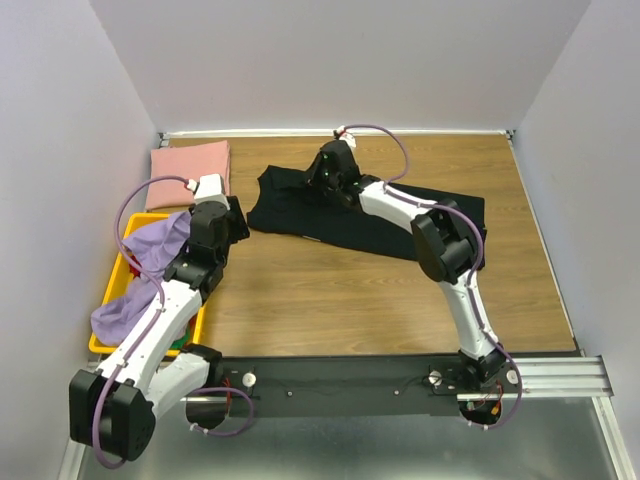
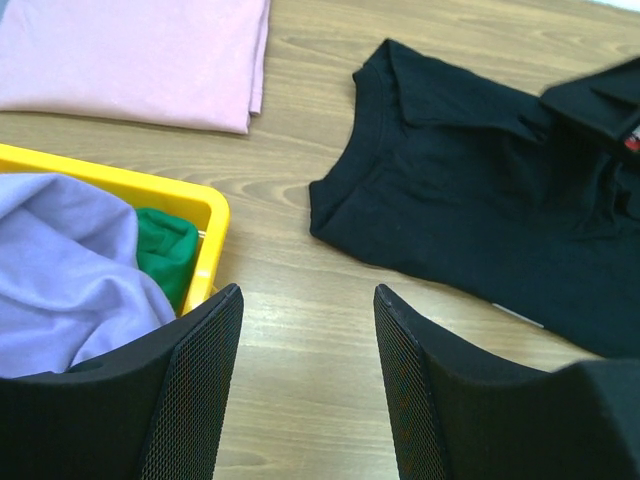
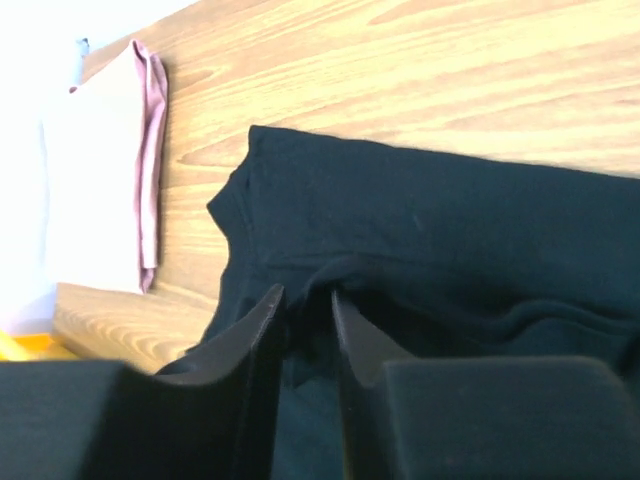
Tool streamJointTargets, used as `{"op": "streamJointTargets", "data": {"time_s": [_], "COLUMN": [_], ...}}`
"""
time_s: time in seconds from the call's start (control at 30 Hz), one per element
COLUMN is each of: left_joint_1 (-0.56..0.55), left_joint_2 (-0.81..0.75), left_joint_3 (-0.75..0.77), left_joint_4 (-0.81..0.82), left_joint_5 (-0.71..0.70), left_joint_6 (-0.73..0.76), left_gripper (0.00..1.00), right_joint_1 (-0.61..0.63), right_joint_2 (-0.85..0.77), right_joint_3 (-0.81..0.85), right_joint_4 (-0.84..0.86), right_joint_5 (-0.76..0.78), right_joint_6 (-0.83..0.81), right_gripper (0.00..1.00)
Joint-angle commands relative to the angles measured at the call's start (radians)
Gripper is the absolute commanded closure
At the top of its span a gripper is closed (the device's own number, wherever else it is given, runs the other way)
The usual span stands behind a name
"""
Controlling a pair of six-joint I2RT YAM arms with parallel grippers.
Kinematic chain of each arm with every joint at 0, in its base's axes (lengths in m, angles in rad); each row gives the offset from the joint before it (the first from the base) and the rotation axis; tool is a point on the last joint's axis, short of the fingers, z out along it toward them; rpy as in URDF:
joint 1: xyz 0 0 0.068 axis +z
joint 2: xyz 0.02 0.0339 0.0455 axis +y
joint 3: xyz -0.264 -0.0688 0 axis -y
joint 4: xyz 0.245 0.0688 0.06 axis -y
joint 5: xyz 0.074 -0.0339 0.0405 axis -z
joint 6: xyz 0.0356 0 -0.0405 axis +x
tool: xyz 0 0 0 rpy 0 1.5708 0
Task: Fold and stack the t-shirts
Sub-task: Fold the tshirt
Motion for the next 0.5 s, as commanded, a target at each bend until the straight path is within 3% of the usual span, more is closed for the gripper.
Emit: {"op": "streamJointTargets", "data": {"time_s": [0.0,0.1,0.27,0.37,0.47], "left_joint_1": [0.007,0.006,0.006,0.006,0.009], "left_joint_2": [0.021,0.03,0.062,0.099,0.162], "left_joint_3": [0.004,0.004,0.01,0.016,0.05], "left_joint_4": [0.014,0.014,0.014,0.011,-0.011], "left_joint_5": [0.035,0.05,0.067,0.077,0.097], "left_joint_6": [0.011,0.01,0.013,-0.004,-0.038], "left_gripper": [0.37,0.37,0.36,0.33,0.32], "right_joint_1": [0.001,-0.001,-0.017,-0.062,-0.119], "right_joint_2": [0.07,0.087,0.04,-0.075,-0.267], "right_joint_3": [0.079,0.127,0.155,0.088,-0.124], "right_joint_4": [-0.021,-0.03,-0.058,-0.128,-0.157], "right_joint_5": [-0.052,-0.041,-0.018,-0.049,-0.044], "right_joint_6": [-0.089,-0.139,-0.214,-0.225,-0.208], "right_gripper": [0.64,0.42,0.24,0.22,0.22]}}
